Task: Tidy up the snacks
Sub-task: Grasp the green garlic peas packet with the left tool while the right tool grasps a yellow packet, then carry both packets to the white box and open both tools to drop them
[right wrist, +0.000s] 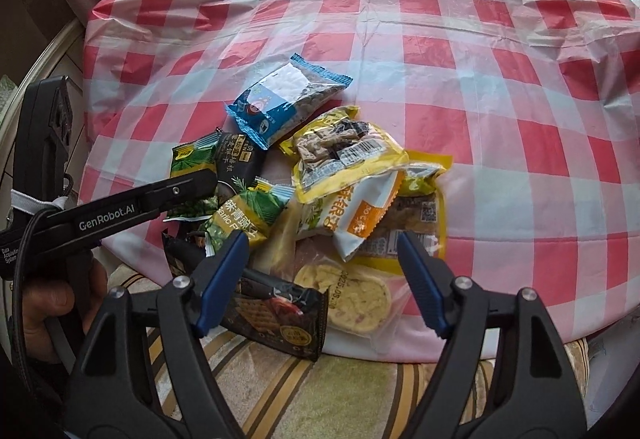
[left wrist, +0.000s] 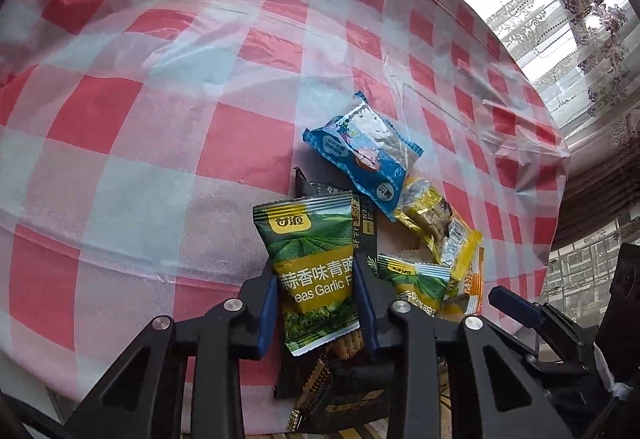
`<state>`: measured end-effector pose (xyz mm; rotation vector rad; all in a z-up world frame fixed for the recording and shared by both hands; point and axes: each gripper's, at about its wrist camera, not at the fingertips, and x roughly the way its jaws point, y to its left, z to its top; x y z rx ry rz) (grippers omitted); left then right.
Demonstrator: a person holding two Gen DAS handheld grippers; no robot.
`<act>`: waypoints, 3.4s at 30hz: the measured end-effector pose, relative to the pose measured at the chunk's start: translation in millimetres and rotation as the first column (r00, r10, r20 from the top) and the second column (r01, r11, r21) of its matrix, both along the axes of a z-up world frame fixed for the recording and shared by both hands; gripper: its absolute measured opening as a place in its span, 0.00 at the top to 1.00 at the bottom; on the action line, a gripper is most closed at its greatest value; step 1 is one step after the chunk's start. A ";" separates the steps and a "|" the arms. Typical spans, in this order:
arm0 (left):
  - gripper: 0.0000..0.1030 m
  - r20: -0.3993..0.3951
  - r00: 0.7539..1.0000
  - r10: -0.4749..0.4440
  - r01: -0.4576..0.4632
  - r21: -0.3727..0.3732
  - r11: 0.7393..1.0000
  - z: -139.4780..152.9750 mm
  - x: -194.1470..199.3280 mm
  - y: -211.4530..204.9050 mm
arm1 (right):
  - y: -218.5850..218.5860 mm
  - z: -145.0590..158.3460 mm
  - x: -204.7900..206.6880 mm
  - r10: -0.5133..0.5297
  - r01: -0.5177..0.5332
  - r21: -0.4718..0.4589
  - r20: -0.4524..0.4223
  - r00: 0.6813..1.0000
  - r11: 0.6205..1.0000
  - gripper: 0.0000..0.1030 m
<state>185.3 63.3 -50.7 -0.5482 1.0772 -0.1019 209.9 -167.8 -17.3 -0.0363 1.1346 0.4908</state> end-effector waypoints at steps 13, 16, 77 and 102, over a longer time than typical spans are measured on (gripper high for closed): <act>0.68 0.054 0.998 0.043 -0.041 -0.036 0.999 4.0 -8.7 10.0 | 19.3 2.7 35.1 0.027 -0.018 -0.094 0.094 0.995 0.995 0.28; 0.68 0.059 0.997 0.046 -0.044 -0.042 0.998 4.0 -9.9 11.1 | 31.2 -3.3 45.8 0.093 -0.082 -0.120 0.089 0.992 0.989 0.28; 0.69 0.138 0.987 -0.078 0.070 0.067 0.995 45.8 3.5 -72.6 | -51.8 14.5 59.7 0.037 -0.037 -0.001 0.121 0.992 0.999 0.66; 0.69 0.111 0.921 -0.373 0.360 0.122 0.925 62.5 14.8 -224.4 | -212.2 7.6 12.2 -0.202 0.196 0.088 0.078 0.976 0.977 0.83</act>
